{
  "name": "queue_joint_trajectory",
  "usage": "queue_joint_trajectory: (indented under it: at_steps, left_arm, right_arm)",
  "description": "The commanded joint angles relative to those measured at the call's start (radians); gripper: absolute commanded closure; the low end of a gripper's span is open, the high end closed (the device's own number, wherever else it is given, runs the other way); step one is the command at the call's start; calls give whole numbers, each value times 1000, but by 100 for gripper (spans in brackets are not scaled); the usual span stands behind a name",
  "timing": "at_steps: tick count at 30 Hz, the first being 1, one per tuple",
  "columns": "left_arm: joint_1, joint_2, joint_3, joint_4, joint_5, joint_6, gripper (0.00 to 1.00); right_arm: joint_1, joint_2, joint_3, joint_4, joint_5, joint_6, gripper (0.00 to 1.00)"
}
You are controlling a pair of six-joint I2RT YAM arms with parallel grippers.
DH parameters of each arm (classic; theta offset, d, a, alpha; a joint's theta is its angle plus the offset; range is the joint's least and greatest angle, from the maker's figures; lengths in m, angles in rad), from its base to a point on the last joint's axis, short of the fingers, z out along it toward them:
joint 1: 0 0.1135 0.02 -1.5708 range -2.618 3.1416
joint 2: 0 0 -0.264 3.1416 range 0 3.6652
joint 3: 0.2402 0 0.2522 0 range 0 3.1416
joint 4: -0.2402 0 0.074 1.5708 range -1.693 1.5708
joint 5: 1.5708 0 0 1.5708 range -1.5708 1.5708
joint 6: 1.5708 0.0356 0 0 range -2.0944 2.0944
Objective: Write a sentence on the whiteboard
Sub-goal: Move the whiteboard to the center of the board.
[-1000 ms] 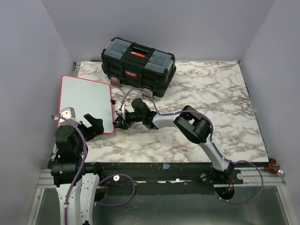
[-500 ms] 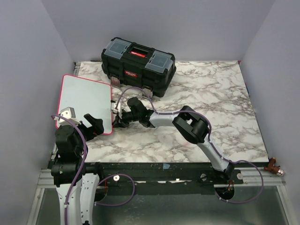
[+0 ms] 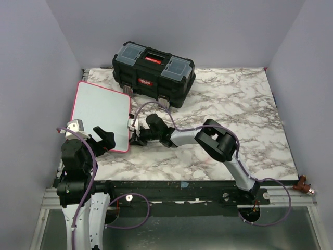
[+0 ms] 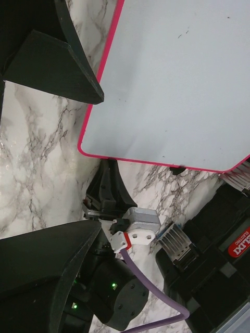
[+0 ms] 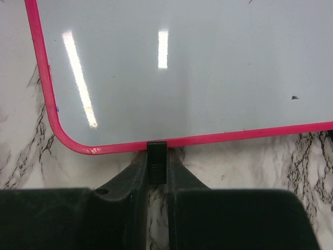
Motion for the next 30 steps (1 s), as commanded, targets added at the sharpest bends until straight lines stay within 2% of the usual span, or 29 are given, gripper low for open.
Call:
queue_joint_trajectory:
  at_steps: [1, 18, 30]
  left_arm:
    - [8, -5, -11, -3, -21, -6, 4]
    - [22, -19, -7, -5, -16, -4, 4]
    - [22, -23, -3, -9, -20, -4, 4]
  right_arm:
    - [9, -67, -100, -13, 95, 35, 99]
    - [81, -294, -430, 37, 337, 170, 99]
    - [123, -430, -591, 18, 502, 300, 99]
